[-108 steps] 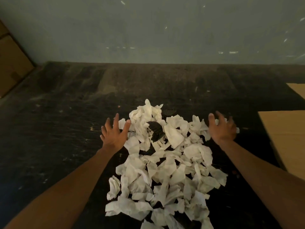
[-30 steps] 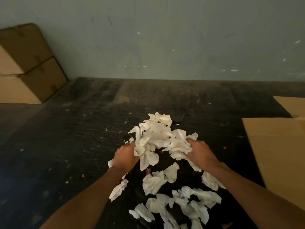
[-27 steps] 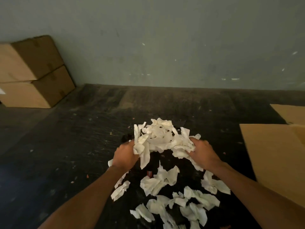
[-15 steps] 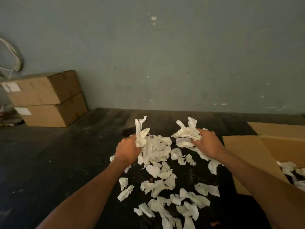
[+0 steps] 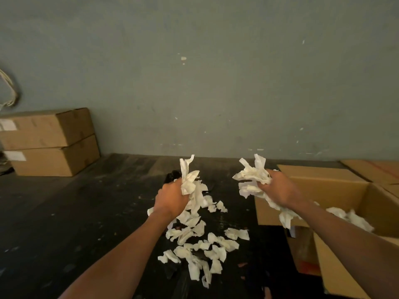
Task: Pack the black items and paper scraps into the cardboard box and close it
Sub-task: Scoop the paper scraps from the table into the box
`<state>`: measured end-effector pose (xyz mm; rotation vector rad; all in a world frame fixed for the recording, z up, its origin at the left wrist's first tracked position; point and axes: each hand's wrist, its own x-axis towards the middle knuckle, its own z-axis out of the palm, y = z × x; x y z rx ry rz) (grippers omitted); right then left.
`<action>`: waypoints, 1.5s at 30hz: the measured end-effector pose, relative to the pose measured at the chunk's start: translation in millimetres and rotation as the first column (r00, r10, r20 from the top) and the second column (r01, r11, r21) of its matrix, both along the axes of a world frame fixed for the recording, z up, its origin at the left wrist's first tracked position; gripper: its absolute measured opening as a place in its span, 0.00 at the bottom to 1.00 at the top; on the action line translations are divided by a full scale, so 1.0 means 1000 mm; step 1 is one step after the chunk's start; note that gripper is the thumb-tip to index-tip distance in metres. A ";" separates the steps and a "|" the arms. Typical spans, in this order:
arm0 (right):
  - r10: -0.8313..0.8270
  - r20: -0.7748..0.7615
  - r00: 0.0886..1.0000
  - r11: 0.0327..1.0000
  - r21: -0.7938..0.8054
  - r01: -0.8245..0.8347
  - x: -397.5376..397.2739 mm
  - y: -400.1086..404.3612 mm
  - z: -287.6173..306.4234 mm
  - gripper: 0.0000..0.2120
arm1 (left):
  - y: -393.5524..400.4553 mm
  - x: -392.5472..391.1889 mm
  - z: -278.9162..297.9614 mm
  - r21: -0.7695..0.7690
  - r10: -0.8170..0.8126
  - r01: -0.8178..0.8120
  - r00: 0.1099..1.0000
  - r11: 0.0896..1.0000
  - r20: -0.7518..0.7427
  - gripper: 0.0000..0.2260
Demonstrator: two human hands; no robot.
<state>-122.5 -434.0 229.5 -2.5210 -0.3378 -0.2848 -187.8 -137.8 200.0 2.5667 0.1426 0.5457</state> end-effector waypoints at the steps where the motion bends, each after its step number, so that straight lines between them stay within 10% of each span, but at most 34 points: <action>1: -0.008 0.006 1.000 1.000 0.007 0.008 -0.004 -0.009 0.003 0.08 | -0.008 -0.001 0.002 0.000 -0.014 0.014 1.000 1.000 0.004 0.14; 16: -0.141 0.033 0.989 0.986 -0.086 0.144 0.036 -0.189 0.013 0.08 | -0.200 0.088 0.013 0.005 -0.193 0.193 0.980 0.981 0.047 0.14; 31: -0.038 -0.238 0.970 0.986 -0.169 -0.003 0.169 -0.343 -0.070 0.19 | -0.424 0.200 -0.046 -0.116 -0.302 0.281 0.919 0.953 -0.255 0.16; 45: 0.315 -0.692 0.650 0.939 0.328 -0.106 0.194 -0.379 -0.062 0.43 | -0.439 0.230 -0.067 -0.153 -0.396 0.470 0.479 0.870 -0.784 0.45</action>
